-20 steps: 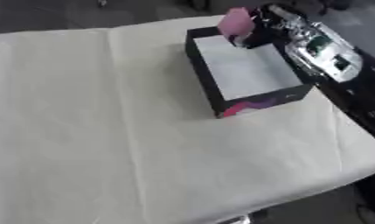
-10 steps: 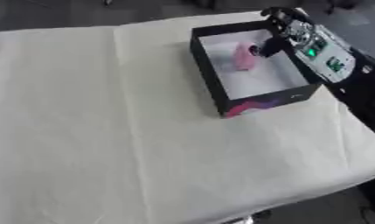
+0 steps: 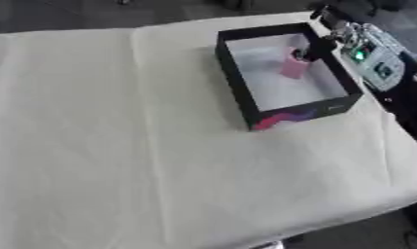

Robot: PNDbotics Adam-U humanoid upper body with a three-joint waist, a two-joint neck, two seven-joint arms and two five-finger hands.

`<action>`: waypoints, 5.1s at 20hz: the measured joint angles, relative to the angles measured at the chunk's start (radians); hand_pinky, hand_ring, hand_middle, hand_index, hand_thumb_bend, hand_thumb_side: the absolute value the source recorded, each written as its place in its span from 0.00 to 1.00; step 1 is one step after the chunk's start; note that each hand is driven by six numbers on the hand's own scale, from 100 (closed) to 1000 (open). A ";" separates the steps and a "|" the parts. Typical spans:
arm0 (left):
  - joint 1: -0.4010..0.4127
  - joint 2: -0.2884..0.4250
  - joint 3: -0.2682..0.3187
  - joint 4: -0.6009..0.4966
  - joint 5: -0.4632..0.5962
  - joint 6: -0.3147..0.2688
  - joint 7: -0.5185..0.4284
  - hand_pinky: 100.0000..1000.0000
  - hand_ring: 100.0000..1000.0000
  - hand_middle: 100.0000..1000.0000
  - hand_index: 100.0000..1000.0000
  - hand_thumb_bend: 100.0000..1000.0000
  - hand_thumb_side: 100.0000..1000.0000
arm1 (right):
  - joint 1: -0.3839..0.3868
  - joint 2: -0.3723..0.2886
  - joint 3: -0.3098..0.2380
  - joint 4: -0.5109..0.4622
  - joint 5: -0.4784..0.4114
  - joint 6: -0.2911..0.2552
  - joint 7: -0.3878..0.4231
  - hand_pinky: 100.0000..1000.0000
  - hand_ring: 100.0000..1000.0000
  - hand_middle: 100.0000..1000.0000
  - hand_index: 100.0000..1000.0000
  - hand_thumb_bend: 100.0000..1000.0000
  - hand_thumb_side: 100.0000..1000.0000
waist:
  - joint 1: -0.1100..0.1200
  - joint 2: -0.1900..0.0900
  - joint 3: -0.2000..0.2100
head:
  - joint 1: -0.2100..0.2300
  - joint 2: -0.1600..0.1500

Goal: Pick up the objects with one hand, pass them to the other hand, and then place them into the box on the other side of the table.

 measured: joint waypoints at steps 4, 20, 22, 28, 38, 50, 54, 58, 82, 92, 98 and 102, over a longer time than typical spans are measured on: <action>-0.027 0.034 -0.003 0.032 0.010 0.001 -0.041 0.80 0.68 0.67 0.84 0.41 0.40 | 0.049 0.037 -0.027 -0.167 -0.326 -0.082 -0.225 0.92 0.92 0.87 1.00 0.00 0.18 | 0.006 0.000 -0.002 | 0.057 0.001; -0.436 0.175 -0.176 0.624 0.035 0.000 -0.754 0.91 0.79 0.75 0.88 0.69 0.33 | 0.058 0.099 -0.012 -0.467 -0.549 -0.155 -0.420 0.91 0.90 0.85 1.00 0.03 0.11 | 0.030 -0.005 0.004 | 0.250 0.009; -0.481 0.154 -0.177 0.696 -0.015 -0.015 -0.809 0.92 0.80 0.76 0.88 0.73 0.33 | 0.055 0.109 -0.010 -0.473 -0.549 -0.152 -0.422 0.91 0.90 0.85 1.00 0.03 0.12 | 0.028 -0.005 0.004 | 0.268 0.009; -0.600 0.072 -0.172 0.884 -0.198 -0.044 -0.915 0.95 0.84 0.77 0.88 0.76 0.28 | 0.049 0.124 -0.005 -0.482 -0.557 -0.143 -0.435 0.91 0.90 0.84 1.00 0.02 0.14 | 0.019 -0.004 0.003 | 0.302 0.007; -0.702 -0.058 -0.140 1.044 -0.434 -0.076 -0.950 0.98 0.87 0.79 0.89 0.78 0.20 | 0.024 0.153 0.019 -0.485 -0.568 -0.128 -0.435 0.91 0.89 0.84 1.00 0.01 0.16 | 0.007 0.020 -0.014 | 0.323 -0.015; -0.731 -0.102 -0.104 1.070 -0.479 -0.070 -0.949 0.98 0.86 0.78 0.88 0.75 0.22 | 0.006 0.173 0.032 -0.485 -0.574 -0.121 -0.433 0.91 0.89 0.84 1.00 0.01 0.17 | 0.005 0.039 -0.036 | 0.336 -0.032; -0.746 -0.119 -0.094 1.064 -0.457 -0.043 -0.946 0.98 0.87 0.78 0.88 0.76 0.25 | -0.001 0.181 0.038 -0.485 -0.576 -0.119 -0.433 0.91 0.89 0.83 1.00 0.01 0.17 | 0.002 0.046 -0.048 | 0.340 -0.039; -0.747 -0.131 -0.086 1.057 -0.459 0.003 -0.917 0.98 0.87 0.78 0.88 0.79 0.25 | -0.010 0.198 0.056 -0.486 -0.576 -0.114 -0.420 0.91 0.89 0.83 1.00 0.01 0.19 | 0.002 0.054 -0.060 | 0.342 -0.044; -0.736 -0.152 -0.064 1.082 -0.521 0.089 -0.869 1.00 0.88 0.79 0.87 0.70 0.17 | -0.029 0.233 0.106 -0.482 -0.575 -0.094 -0.389 0.93 0.89 0.83 1.00 0.01 0.21 | 0.000 0.080 -0.085 | 0.352 -0.046; -0.728 -0.134 -0.056 1.090 -0.552 0.082 -0.910 0.99 0.88 0.79 0.85 0.56 0.08 | -0.023 0.233 0.105 -0.482 -0.574 -0.093 -0.393 0.93 0.89 0.85 1.00 0.01 0.22 | -0.001 0.080 -0.084 | 0.352 -0.046; -0.722 -0.134 -0.051 1.091 -0.553 0.089 -0.882 0.99 0.88 0.78 0.80 0.47 0.06 | -0.023 0.233 0.105 -0.482 -0.574 -0.096 -0.395 0.94 0.89 0.85 1.00 0.01 0.22 | -0.003 0.082 -0.087 | 0.357 -0.046; -0.721 -0.135 -0.051 1.097 -0.550 0.093 -0.876 0.98 0.88 0.78 0.76 0.42 0.04 | -0.023 0.234 0.105 -0.482 -0.574 -0.097 -0.396 0.94 0.89 0.85 1.00 0.01 0.22 | -0.003 0.082 -0.091 | 0.357 -0.050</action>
